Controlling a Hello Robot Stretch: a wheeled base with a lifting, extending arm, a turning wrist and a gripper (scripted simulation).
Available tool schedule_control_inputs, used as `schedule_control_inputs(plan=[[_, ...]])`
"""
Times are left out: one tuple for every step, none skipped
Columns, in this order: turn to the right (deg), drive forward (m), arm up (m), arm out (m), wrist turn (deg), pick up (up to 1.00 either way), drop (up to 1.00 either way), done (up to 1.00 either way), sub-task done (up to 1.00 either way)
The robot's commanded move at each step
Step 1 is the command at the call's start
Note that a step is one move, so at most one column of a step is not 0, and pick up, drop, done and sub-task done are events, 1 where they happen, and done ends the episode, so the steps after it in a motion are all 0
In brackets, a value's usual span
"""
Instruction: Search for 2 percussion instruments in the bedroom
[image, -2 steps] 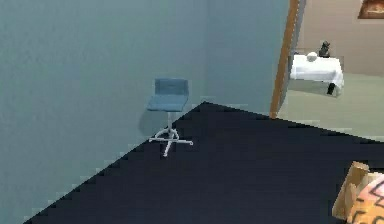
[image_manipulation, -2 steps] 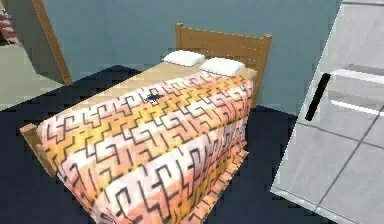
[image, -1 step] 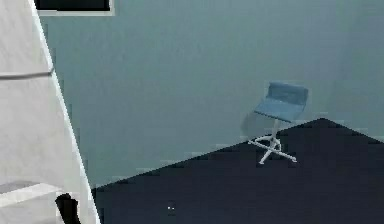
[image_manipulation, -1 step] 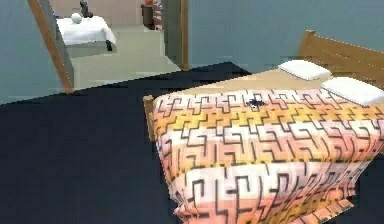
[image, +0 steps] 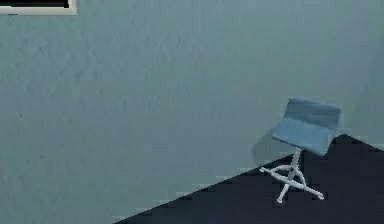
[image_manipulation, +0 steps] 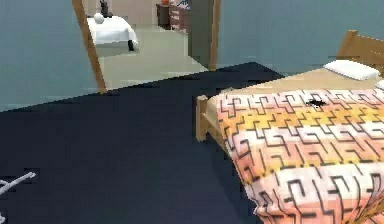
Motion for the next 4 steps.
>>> schedule_control_inputs(plan=[[-27.0,0.0,0.0,0.0,0.0,0.0,0.0,0.0,0.0],[0.0,0.25,0.0,0.0,0.0,0.0,0.0,0.0,0.0],[-15.0,0.0,0.0,0.0,0.0,0.0,0.0,0.0,0.0],[0.0,0.25,0.0,0.0,0.0,0.0,0.0,0.0,0.0]])
